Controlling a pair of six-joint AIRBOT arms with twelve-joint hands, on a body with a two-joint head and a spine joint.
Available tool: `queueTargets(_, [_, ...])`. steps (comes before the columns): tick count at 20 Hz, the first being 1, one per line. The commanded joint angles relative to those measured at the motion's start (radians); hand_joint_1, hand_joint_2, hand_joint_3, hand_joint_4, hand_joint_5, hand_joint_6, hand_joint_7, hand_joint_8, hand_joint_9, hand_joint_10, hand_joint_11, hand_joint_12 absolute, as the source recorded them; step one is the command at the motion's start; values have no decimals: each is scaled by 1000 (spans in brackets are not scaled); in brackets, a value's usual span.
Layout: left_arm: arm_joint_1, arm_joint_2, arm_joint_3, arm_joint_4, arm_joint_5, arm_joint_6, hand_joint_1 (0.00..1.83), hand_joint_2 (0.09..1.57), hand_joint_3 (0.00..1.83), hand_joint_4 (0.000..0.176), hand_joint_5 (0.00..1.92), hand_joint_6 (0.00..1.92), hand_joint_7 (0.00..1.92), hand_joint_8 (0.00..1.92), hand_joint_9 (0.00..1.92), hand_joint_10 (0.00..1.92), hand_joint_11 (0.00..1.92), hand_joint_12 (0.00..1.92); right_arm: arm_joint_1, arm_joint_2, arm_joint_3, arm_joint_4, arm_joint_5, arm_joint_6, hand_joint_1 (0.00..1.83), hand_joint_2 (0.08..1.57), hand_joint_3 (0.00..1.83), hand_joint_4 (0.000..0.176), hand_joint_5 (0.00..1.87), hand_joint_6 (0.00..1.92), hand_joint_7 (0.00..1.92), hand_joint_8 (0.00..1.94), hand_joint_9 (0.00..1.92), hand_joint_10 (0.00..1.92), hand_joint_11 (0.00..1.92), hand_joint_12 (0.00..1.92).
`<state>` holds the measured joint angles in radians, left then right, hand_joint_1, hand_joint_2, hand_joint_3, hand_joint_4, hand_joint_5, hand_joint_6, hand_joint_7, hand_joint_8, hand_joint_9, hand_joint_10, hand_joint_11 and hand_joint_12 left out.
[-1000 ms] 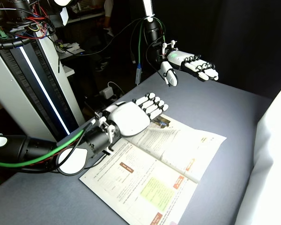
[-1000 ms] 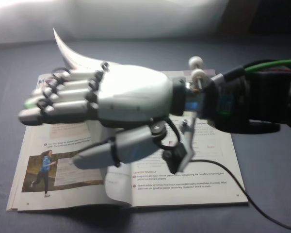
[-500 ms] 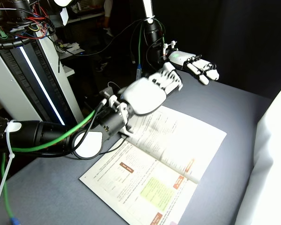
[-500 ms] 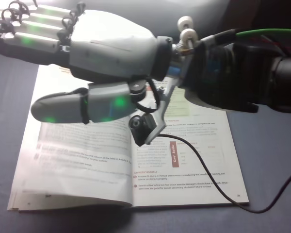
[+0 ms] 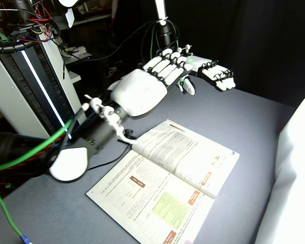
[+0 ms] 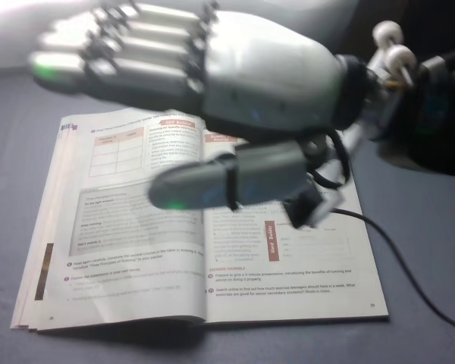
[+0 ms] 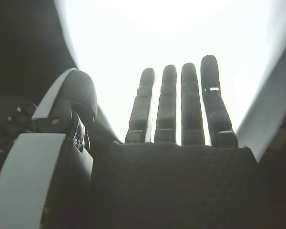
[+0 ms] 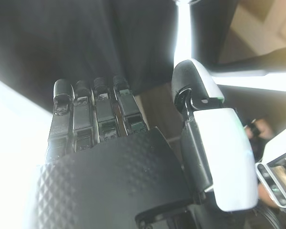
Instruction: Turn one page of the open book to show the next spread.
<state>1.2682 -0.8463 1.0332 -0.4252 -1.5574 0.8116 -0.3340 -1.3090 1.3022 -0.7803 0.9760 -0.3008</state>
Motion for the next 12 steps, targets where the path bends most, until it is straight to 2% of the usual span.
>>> queueTargets(1, [-6,4,-2,-8,-125,-2,150,1465,3,11,163,4,174,1,163,10,0,908,-3,-7,-28,48,43,4,0,1335,0,0,1,0,0,0,42,0,0,360])
queueTargets(3, [-5,8,-8,1,-129,-2,150,1465,3,11,163,4,174,1,163,10,0,907,-30,40,-55,42,14,8,0,1335,0,0,1,0,0,0,42,0,0,361])
queueTargets(4, [-4,8,-10,8,-130,-2,150,1465,3,11,163,4,174,1,163,10,0,907,-54,73,-68,47,5,14,0,1303,0,0,5,1,0,0,46,2,0,71])
queueTargets(6, [-3,8,-14,26,-129,-2,150,1465,3,11,163,4,174,0,163,10,0,906,-112,154,-99,74,-20,16,0,1265,0,0,0,0,0,0,1,0,0,2])
queueTargets(7, [-3,8,-15,33,-128,-2,169,1377,0,18,82,0,43,0,32,1,0,538,-136,189,-112,87,-31,16,0,1287,0,0,0,0,0,0,0,0,0,0])
queueTargets(8, [-3,7,-16,43,-127,-2,209,1344,0,36,22,0,8,0,6,0,0,278,-158,231,-124,104,-41,16,0,1306,0,0,0,0,0,0,0,0,0,0])
queueTargets(9, [-3,7,-17,51,-124,-2,282,1335,0,42,12,0,1,0,0,0,0,121,-179,263,-133,122,-48,14,0,1307,0,0,0,0,0,0,0,0,0,0])
queueTargets(10, [-3,7,-17,64,-118,-2,349,1331,0,46,2,0,0,0,0,0,0,25,-209,303,-146,153,-54,7,48,1307,0,0,0,0,0,0,0,0,0,0])
queueTargets(11, [-4,7,-17,78,-111,-2,278,1311,0,56,0,0,0,0,0,0,11,11,-240,332,-159,191,-55,-7,32,1315,1,0,0,0,0,0,0,0,0,0])
queueTargets(12, [-4,7,-17,93,-104,-3,267,1304,0,33,0,0,0,0,0,0,0,2,-271,362,-175,236,-58,-38,2,1327,6,0,0,0,0,0,0,0,0,0])
